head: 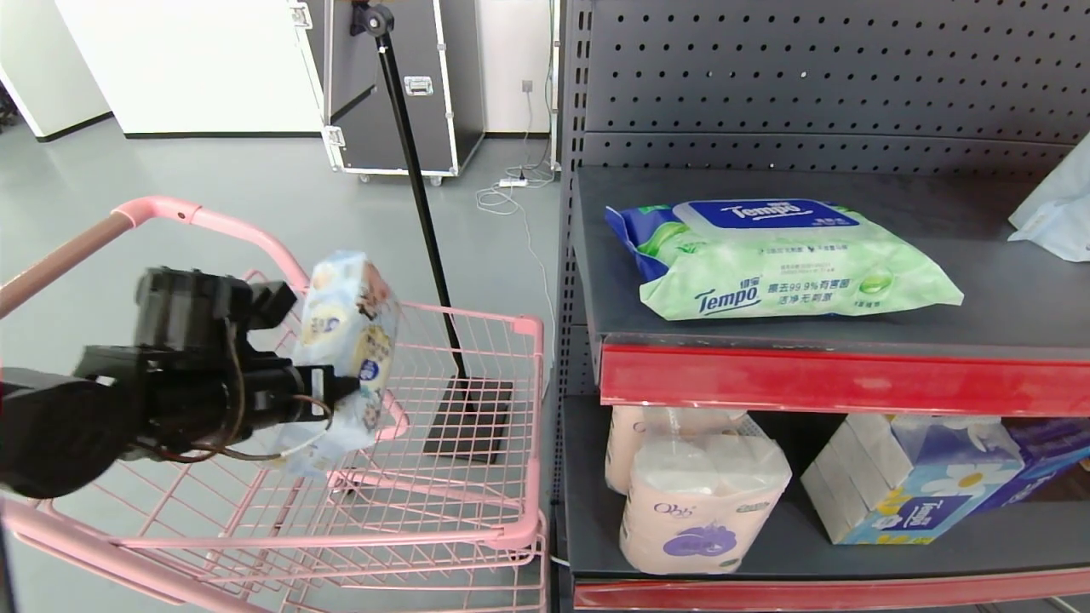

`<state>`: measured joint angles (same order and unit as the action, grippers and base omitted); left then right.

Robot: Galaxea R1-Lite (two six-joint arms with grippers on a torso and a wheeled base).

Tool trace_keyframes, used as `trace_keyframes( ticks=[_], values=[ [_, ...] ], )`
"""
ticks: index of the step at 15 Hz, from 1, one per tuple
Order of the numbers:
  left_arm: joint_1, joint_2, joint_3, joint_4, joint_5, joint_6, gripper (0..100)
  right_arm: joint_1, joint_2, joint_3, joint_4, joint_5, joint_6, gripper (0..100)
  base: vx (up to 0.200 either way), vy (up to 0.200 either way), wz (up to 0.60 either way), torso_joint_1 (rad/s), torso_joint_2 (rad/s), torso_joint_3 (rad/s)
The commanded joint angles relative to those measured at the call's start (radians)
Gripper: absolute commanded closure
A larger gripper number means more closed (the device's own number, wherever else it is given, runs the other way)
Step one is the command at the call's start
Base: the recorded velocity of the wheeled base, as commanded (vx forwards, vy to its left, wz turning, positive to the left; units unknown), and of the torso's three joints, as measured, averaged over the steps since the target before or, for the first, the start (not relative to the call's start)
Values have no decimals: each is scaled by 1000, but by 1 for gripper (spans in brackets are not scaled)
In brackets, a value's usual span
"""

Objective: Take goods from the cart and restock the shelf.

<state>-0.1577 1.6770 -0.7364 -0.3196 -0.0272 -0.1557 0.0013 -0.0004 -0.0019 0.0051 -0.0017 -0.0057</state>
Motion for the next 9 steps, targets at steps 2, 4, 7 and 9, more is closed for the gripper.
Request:
trace_keyframes(
  ticks=[2, 4, 7, 9],
  values=[
    [130, -390, -34, 73, -5, 1, 100, 0, 0, 0, -1, -1, 0, 0, 0, 0, 0, 0, 0, 0],
    [141, -542, -26, 149, -14, 1, 100, 0, 0, -1, 1, -1, -2, 0, 0, 0, 0, 0, 0, 0],
    [139, -855, -20, 407, -31, 1, 100, 0, 0, 0, -1, -1, 0, 0, 0, 0, 0, 0, 0, 0],
    [139, -1036, -1, 554, -36, -1, 100, 0, 0, 0, 1, -1, 0, 0, 0, 0, 0, 0, 0, 0]
  ],
)
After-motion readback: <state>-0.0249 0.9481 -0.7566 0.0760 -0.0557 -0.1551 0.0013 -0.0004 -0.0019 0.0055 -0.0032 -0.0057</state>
